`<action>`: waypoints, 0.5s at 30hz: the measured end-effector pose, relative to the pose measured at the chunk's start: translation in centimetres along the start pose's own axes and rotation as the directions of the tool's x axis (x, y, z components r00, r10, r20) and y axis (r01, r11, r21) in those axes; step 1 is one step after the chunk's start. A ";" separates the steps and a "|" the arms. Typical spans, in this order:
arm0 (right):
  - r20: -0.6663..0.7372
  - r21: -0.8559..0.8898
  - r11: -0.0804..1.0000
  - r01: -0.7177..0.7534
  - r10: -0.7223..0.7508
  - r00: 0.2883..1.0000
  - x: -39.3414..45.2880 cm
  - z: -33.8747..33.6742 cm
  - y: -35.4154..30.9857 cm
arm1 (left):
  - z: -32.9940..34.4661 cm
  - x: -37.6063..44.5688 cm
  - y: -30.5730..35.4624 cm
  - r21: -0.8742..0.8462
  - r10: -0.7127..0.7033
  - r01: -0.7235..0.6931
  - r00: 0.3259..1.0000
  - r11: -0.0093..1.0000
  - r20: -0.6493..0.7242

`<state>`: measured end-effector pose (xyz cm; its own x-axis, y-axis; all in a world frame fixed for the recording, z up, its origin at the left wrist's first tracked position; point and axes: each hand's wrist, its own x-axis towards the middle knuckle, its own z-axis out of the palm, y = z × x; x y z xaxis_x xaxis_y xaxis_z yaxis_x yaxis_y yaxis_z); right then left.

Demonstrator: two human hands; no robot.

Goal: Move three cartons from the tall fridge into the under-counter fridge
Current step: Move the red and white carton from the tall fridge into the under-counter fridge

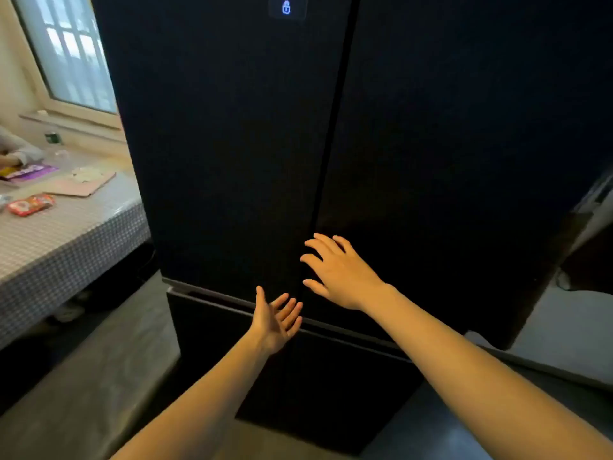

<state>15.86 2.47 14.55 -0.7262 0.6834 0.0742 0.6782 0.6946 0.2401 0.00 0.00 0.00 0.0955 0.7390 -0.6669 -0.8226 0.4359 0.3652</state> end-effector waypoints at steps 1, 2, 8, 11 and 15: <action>-0.003 -0.089 0.995 0.055 -0.056 0.998 0.4 0.7 0.2 | -0.2 0.7 -0.6 -0.013 -0.001 0.000 1.000 1.000 -0.025; 0.001 -0.147 0.985 0.094 -0.095 0.995 0.6 1.0 0.6 | -0.4 1.5 -1.1 -0.030 -0.020 0.019 0.998 0.999 -0.055; 0.058 -0.336 0.908 0.251 -0.247 0.967 1.9 3.5 2.3 | -0.8 5.2 -5.5 -0.126 -0.096 0.081 0.988 0.989 -0.119; 0.052 -0.389 0.883 0.264 -0.266 0.963 2.2 3.9 2.7 | 0.6 6.0 -6.8 -0.163 -0.063 0.041 0.989 0.986 -0.136; 0.042 -0.424 0.865 0.269 -0.277 0.960 2.4 4.0 2.9 | 2.5 7.0 -7.9 -0.175 -0.018 -0.013 0.985 0.984 -0.169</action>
<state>16.51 7.03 11.58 -0.8804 0.4728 -0.0363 0.3436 0.6890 0.6382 8.54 3.00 -5.91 0.0139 0.6339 -0.7733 -0.9092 0.3299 0.2541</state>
